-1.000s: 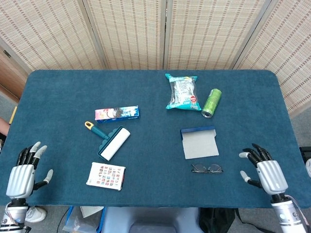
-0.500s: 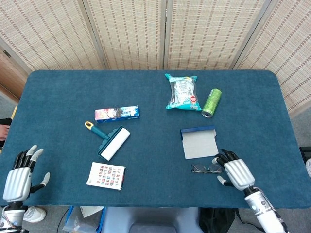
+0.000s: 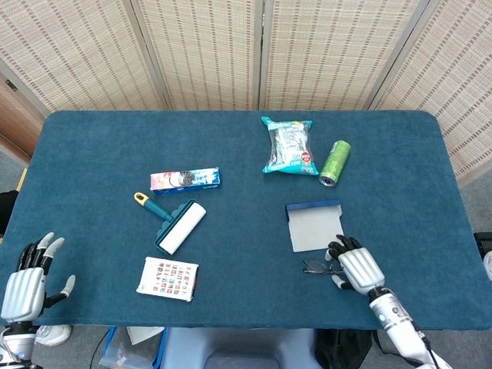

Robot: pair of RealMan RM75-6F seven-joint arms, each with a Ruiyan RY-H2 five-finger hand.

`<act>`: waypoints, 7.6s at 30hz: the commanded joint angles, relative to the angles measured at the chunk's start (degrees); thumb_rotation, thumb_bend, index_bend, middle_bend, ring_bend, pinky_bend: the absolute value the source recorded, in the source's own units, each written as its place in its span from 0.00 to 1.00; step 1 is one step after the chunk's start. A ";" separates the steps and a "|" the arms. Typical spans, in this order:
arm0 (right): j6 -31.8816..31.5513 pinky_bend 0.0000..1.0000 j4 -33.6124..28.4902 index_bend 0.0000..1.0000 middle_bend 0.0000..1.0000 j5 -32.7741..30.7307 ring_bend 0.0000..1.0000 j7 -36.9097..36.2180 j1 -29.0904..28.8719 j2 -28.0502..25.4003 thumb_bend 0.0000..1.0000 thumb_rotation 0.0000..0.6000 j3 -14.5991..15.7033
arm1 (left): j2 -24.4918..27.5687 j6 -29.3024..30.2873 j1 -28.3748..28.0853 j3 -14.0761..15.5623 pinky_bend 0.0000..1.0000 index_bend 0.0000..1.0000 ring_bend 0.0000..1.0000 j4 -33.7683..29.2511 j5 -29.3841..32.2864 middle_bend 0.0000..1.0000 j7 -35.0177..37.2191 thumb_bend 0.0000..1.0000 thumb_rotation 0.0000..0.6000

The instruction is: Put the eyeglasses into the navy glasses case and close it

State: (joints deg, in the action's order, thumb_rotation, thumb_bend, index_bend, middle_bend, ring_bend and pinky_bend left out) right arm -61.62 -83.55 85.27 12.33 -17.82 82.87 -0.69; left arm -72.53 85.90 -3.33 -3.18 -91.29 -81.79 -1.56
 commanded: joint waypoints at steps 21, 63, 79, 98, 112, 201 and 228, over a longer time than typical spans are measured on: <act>2.03 0.14 2.68 0.50 0.21 -2.74 0.06 2.16 -2.42 3.12 0.38 1.00 0.26 | -0.44 -0.24 0.60 -0.03 0.00 0.13 0.06 2.10 0.52 0.05 2.24 0.33 1.00; 1.93 0.14 11.91 0.63 0.24 -8.14 0.06 7.08 -11.86 8.76 0.50 1.00 -9.16 | -1.27 -1.27 0.82 -0.03 0.00 0.13 0.06 3.53 0.92 0.05 3.14 0.33 1.00; 2.09 0.10 17.54 0.16 0.14 -13.01 0.01 10.07 -14.45 13.64 0.44 1.00 -11.24 | -1.91 -2.43 0.23 -0.16 0.00 0.13 0.06 4.85 0.96 0.05 4.25 0.33 1.00; 2.88 0.02 12.00 0.00 0.00 -14.06 0.00 10.78 -14.58 10.34 0.19 1.00 -9.35 | -1.69 -1.89 0.70 0.03 0.00 0.13 0.06 4.76 0.80 0.05 4.68 0.33 1.00; 7.02 0.01 19.58 0.00 0.00 -18.26 0.00 12.84 -18.92 15.20 0.19 1.00 -11.37 | -1.46 -1.43 1.54 0.20 0.00 0.13 0.06 5.02 1.32 0.05 4.96 0.33 1.00; -1.37 0.00 15.50 0.00 0.00 -9.20 0.00 1.46 -9.08 8.85 0.19 1.00 -2.24 | -0.96 -1.58 1.15 0.03 0.00 0.14 0.06 2.61 0.61 0.05 2.14 0.33 1.00; -0.21 0.00 22.35 0.00 0.00 -7.91 0.00 -1.10 -10.66 12.76 0.24 1.00 -4.69 | -0.85 -1.47 1.22 0.14 0.00 0.14 0.06 2.47 0.86 0.05 1.65 0.33 1.00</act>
State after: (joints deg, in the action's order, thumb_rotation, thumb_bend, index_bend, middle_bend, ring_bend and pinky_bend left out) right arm -61.79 -61.24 77.31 11.26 -28.46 95.61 -5.34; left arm -73.40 84.43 -2.12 -3.04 -88.83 -80.94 0.10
